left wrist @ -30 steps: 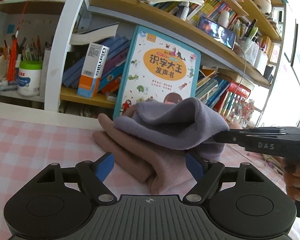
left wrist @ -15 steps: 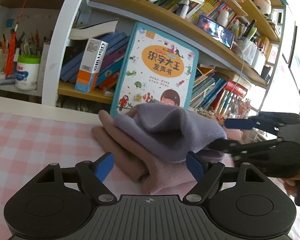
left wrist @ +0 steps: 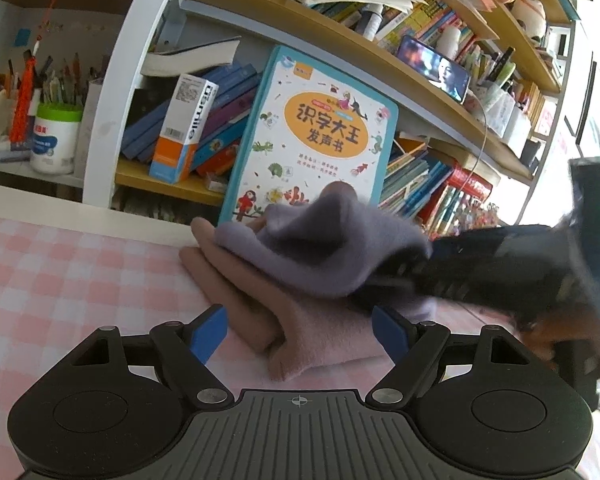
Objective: Fold clothes
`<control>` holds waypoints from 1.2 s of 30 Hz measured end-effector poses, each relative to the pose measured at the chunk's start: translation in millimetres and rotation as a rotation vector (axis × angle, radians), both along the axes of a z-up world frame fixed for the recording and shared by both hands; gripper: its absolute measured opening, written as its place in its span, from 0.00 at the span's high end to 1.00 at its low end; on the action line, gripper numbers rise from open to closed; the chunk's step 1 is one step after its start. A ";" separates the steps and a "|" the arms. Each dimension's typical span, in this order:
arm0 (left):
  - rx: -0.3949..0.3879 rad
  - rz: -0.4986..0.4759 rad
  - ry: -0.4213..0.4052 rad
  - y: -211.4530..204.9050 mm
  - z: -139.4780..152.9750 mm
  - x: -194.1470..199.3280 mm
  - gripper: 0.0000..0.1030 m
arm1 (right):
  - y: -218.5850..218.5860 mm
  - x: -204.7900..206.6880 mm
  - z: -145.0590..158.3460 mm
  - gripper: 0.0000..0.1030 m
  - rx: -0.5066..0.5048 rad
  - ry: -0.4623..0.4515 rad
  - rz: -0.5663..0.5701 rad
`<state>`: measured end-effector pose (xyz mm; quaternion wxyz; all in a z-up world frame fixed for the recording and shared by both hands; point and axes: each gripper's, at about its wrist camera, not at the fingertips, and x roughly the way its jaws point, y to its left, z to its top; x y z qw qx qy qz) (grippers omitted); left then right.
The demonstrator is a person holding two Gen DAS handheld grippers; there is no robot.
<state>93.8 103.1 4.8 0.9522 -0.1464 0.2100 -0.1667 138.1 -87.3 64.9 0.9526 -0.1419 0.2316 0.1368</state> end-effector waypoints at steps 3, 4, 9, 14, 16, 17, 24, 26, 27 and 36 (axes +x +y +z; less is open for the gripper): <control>-0.029 0.028 -0.021 6.6 3.1 -1.9 0.20 | -13.7 -11.2 35.1 0.83 0.223 -0.027 0.029; -0.040 0.041 -0.028 9.1 4.0 -2.5 0.20 | -19.6 -15.8 46.2 0.84 0.299 -0.039 0.042; -0.073 0.082 -0.058 18.3 6.5 -3.9 0.20 | -68.4 -46.9 77.5 0.84 0.660 -0.100 0.025; -0.056 0.078 -0.028 16.3 1.2 1.8 0.20 | -117.6 -58.1 47.1 0.84 0.736 -0.068 -0.195; -0.042 0.073 -0.013 14.0 -2.0 3.7 0.20 | -124.9 -58.2 33.6 0.84 0.689 -0.041 -0.255; -0.036 0.071 -0.009 13.2 -3.2 4.3 0.20 | -128.6 -58.2 26.8 0.84 0.664 -0.027 -0.284; -0.020 0.061 0.021 10.8 -11.8 9.1 0.21 | -154.1 -58.3 -20.6 0.71 0.491 0.069 -0.490; -0.018 0.053 0.028 9.7 -13.8 9.7 0.21 | -161.4 -58.3 -34.2 0.65 0.441 0.096 -0.547; -0.016 0.051 0.027 9.2 -14.0 9.6 0.21 | -161.4 -58.6 -35.4 0.62 0.408 0.087 -0.560; 0.006 0.035 0.020 4.7 -14.7 8.2 0.22 | -126.8 -58.7 4.7 0.38 0.141 -0.163 -0.423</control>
